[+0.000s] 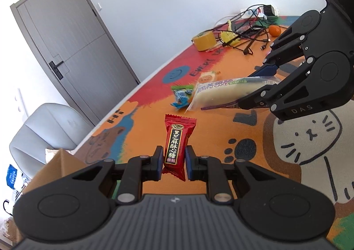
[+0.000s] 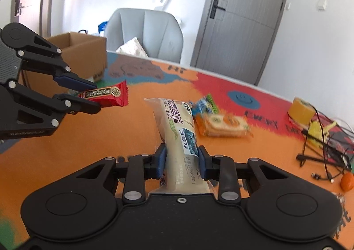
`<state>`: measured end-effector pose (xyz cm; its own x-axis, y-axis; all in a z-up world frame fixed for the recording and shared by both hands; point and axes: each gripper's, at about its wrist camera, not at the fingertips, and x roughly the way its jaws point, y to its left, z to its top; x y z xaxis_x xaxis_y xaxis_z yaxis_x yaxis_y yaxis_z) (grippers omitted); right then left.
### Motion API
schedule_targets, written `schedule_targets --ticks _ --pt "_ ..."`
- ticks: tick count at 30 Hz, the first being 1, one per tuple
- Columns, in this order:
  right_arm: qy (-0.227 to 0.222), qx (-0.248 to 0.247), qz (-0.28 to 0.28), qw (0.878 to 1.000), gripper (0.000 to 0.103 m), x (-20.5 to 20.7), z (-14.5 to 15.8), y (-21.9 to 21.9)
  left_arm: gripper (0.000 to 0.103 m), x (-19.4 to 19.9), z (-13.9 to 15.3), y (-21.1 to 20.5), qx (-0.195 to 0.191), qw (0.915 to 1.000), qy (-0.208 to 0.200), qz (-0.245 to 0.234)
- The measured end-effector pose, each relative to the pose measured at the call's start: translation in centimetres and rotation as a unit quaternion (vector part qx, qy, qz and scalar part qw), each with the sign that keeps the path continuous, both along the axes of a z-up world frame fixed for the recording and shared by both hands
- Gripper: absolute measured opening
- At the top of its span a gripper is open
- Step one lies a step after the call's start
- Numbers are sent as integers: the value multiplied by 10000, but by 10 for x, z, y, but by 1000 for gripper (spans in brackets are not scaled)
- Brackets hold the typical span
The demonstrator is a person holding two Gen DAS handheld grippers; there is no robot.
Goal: Organize snacks
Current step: 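Carry both packs over the cardboard box and open both tools to drop them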
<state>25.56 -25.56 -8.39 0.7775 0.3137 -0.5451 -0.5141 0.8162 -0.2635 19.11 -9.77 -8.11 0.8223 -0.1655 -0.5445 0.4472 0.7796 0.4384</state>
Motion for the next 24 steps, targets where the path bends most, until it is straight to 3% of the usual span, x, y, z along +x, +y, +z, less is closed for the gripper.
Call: schedule_targets --ticks 9,24 --pt "-301 -14 312 9991 30 -7 22 31 19 -14 28 19 80 9992 -342 188" --pt "-638 66 931 9936 30 -8 44 100 19 -33 52 88 71 9936 -680 896"
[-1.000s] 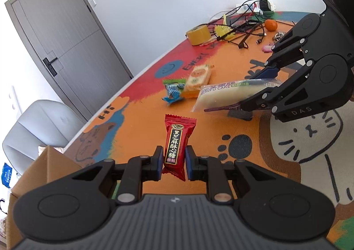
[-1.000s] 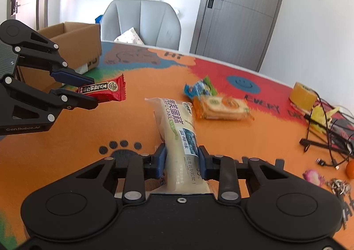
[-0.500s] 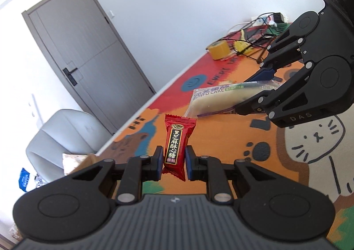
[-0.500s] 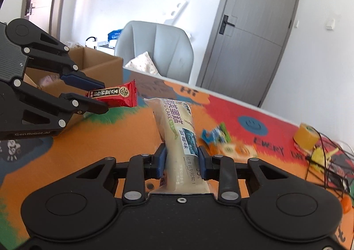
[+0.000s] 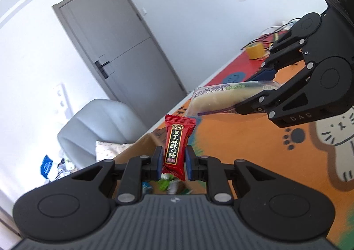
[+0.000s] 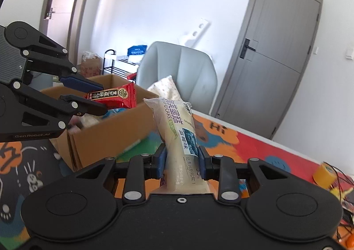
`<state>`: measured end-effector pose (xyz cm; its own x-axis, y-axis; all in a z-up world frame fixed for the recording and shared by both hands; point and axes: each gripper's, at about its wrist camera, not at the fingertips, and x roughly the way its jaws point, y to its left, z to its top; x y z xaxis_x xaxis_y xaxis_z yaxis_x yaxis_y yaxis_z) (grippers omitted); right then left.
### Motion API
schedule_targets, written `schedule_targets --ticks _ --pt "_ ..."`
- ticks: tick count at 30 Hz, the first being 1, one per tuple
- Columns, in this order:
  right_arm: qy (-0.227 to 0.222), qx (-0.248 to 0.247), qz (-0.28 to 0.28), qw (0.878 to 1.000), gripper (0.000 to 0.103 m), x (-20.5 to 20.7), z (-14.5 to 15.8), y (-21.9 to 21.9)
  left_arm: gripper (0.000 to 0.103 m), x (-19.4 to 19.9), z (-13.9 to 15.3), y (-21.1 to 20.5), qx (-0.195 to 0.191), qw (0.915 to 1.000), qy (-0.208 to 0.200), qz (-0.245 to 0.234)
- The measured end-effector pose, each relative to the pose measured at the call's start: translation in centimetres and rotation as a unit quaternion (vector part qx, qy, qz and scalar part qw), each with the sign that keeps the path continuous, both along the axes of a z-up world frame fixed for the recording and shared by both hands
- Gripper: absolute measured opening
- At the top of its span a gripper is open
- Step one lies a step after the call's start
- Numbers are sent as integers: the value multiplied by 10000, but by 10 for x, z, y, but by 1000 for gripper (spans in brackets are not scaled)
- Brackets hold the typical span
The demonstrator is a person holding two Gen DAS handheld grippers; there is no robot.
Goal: Organize snacks
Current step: 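Carry both packs over the cardboard box and open both tools to drop them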
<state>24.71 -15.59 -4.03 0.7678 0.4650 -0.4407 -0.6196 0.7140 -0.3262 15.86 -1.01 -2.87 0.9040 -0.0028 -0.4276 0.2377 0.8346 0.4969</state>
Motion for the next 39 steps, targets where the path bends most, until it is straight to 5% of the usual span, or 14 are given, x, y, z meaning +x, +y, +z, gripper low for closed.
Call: schedule_targets --ticks 26,39 --pt "169 -17 627 9979 30 28 3 85 23 41 -8 93 -382 9951 215 885" --pt "269 -48 920 9954 31 30 4 116 26 22 5 110 -528 9923 174 1109"
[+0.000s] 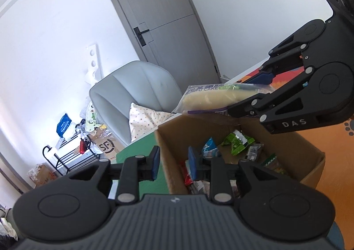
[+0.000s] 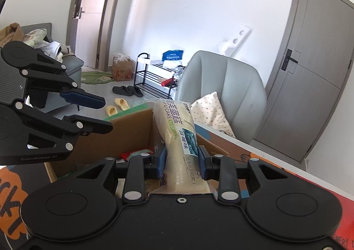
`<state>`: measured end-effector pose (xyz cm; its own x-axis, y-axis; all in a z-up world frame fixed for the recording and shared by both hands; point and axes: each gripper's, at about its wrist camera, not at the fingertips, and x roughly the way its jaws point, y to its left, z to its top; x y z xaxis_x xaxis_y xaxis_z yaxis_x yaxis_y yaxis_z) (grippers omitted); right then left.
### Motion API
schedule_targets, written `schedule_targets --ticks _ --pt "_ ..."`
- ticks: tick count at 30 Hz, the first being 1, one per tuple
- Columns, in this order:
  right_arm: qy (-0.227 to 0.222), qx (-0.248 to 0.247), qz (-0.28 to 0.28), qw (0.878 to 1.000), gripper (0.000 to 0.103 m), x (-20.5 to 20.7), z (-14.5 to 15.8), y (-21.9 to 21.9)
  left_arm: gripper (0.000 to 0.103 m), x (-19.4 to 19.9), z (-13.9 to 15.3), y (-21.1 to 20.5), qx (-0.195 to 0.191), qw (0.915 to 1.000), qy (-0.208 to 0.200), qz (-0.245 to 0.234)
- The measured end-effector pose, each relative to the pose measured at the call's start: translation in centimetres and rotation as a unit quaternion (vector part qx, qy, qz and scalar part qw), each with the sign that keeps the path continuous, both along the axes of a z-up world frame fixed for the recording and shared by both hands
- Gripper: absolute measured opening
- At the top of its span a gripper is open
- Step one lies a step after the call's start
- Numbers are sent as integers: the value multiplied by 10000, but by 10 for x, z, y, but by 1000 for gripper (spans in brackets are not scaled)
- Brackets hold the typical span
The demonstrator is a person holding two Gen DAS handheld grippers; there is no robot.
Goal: Organize snacks
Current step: 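Carry both packs over the cardboard box and open both tools to drop them, then move both tools away from the box back toward the remaining snacks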
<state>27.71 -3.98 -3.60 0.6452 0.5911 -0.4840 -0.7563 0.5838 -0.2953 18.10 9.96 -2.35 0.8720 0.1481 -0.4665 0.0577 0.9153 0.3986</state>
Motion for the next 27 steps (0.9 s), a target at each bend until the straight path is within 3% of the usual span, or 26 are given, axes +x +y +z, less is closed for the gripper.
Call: schedule_targets --ticks 8,9,10,12,17,27 --pt "34 -84 161 9998 32 2 -1 15 27 -9 5 6 -29 9998 -62 176" --pt "1 -22 158 9999 39 1 0 15 28 -10 5 7 -29 9998 -62 188" --pt "-65 51 128 9999 54 1 1 14 32 -12 5 8 -27 9998 -63 209" --pt "-245 72 -4 9997 61 -3 2 11 41 -14 5 9 -30 9997 -82 236" --pt "-230 -21 -81 9997 61 -11 4 -2 60 -16 4 6 -17 9997 -151 203" --pt "-198 -183 -178 9995 61 -25 4 -22 84 -23 5 -12 9 9997 -254 -27"
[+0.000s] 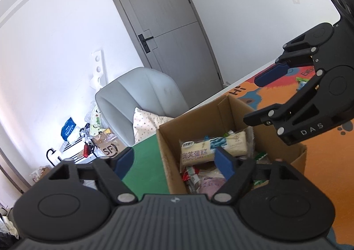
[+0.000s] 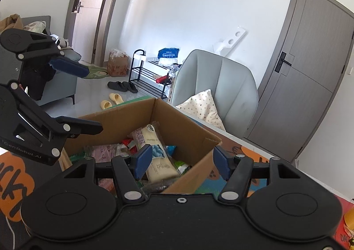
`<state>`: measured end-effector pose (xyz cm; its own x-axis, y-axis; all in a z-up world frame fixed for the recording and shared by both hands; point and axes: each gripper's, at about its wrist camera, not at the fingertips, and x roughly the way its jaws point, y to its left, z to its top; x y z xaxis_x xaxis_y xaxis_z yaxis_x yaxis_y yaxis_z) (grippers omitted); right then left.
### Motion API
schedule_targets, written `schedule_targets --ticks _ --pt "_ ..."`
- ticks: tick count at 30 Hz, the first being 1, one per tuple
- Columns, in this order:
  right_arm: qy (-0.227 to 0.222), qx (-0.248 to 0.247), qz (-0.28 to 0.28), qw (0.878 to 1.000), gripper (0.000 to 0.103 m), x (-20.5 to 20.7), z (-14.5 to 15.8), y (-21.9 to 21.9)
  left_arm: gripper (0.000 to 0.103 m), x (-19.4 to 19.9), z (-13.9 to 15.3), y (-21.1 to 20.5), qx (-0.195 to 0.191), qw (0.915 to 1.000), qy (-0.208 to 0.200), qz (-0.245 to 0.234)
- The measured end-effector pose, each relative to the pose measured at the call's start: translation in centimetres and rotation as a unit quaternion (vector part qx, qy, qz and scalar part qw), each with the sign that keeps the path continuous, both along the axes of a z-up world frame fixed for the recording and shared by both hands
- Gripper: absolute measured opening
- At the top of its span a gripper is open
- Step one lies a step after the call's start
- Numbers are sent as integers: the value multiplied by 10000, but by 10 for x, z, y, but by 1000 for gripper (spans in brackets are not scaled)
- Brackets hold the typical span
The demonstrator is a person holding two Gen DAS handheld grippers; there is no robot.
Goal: Organize snacks
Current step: 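Move both tools away from the box back toward the remaining snacks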
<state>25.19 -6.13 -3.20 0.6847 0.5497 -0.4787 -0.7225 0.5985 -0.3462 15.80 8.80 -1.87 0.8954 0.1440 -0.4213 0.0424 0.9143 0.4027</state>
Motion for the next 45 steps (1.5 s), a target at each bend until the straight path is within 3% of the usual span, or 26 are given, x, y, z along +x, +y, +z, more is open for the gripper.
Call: schedule_targets --ticks 5,8,13,23,35,45 --pt "15 28 -159 9999 71 -5 2 -15 100 -5 2 -12 -34 9998 -97 -192" --pt "30 55 -293 9995 79 -8 4 -28 102 -5 2 -18 -117 9994 -93 -318" --pt "9 214 -551 9982 103 -13 4 -50 103 -2 2 -32 -163 9988 -65 -459" --pt "18 471 -1093 9929 103 -21 1 -89 103 -3 7 -70 -143 9963 -129 -834" --pt "94 1068 -1846 9769 103 -20 -5 -151 103 10 9 -120 -18 9931 -128 -1169" --pt "147 1211 -2251 9667 103 -14 -16 -191 103 24 -2 -162 22 9885 -25 -1515"
